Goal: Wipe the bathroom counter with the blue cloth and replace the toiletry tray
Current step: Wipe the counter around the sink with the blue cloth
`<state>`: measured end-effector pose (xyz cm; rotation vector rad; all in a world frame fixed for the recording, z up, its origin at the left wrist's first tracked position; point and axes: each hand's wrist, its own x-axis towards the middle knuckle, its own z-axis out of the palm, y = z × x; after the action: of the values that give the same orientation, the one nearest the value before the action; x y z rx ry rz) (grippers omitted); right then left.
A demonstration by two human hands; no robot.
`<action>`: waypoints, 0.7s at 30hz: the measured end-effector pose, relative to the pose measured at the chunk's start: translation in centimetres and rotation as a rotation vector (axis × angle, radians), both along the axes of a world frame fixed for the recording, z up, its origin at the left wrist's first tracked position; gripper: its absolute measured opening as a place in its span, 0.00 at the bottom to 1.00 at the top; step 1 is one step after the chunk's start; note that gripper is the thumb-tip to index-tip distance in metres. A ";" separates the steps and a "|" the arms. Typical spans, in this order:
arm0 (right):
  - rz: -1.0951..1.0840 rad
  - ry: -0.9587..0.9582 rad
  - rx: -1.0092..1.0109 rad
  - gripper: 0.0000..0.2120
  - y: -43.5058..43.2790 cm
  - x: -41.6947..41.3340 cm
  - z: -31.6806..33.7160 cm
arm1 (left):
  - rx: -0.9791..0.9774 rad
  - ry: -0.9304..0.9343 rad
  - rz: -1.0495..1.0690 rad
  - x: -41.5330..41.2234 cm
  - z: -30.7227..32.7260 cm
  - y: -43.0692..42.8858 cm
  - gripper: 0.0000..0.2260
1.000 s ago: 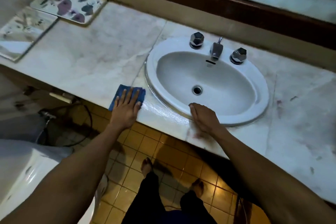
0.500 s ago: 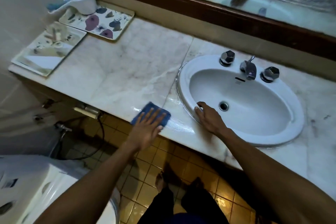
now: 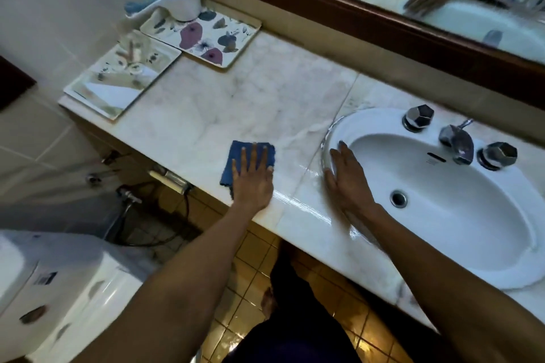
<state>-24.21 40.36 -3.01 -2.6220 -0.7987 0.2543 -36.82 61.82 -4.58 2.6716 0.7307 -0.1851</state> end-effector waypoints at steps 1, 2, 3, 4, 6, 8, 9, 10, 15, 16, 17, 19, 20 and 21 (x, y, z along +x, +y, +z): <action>0.013 -0.005 -0.008 0.26 0.6 0.8 0.0 | -0.010 -0.017 -0.093 0.3 -0.1 -1.2 0.25; 0.030 -0.013 -0.015 0.26 1.4 1.8 0.0 | -0.018 -0.027 -0.189 0.2 -0.3 -1.8 0.25; 0.041 -0.023 -0.021 0.26 2.2 2.9 0.0 | -0.025 -0.044 -0.285 -0.2 -0.3 -1.5 0.25; 0.048 -0.031 -0.026 0.26 2.9 4.0 0.0 | -0.020 -0.061 -0.377 -1.0 -0.3 -0.5 0.24; 0.051 -0.027 -0.032 0.25 4.4 6.3 -0.2 | 0.047 -0.074 -0.499 -2.3 -0.7 3.0 0.24; 0.057 -0.032 -0.063 0.26 5.9 8.3 -0.7 | 0.103 -0.077 -0.424 -2.3 -0.9 7.6 0.24; 0.058 -0.048 -0.084 0.27 6.4 9.0 -0.9 | 0.116 -0.073 -0.325 -1.7 -0.8 9.9 0.25; 0.053 -0.057 -0.105 0.29 7.1 9.9 -1.0 | 0.112 -0.050 -0.209 -0.6 -0.8 12.2 0.25; -0.014 -0.083 -0.152 0.28 10.7 12.9 -1.9 | 0.042 0.010 0.320 7.8 -1.2 17.0 0.27; -0.016 -0.083 -0.162 0.29 11.3 13.5 -2.0 | 0.037 0.003 0.361 9.7 -1.3 16.2 0.27; -0.020 -0.076 -0.169 0.29 11.9 13.9 -2.3 | 0.045 -0.013 0.352 11.5 -1.3 14.9 0.26; -0.035 -0.039 -0.168 0.29 12.9 14.5 -2.6 | 0.066 -0.024 0.213 14.2 -1.3 11.7 0.26; -0.051 -0.020 -0.158 0.29 13.3 14.7 -2.7 | 0.061 -0.034 0.114 14.9 -1.4 10.1 0.26; -0.069 -0.011 -0.146 0.30 13.6 14.7 -2.7 | 0.060 -0.049 0.016 15.0 -1.5 8.7 0.26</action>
<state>-9.48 53.92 -5.71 -2.7840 -0.7169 0.2896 -21.82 70.48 -6.04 2.7161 0.7528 -0.0940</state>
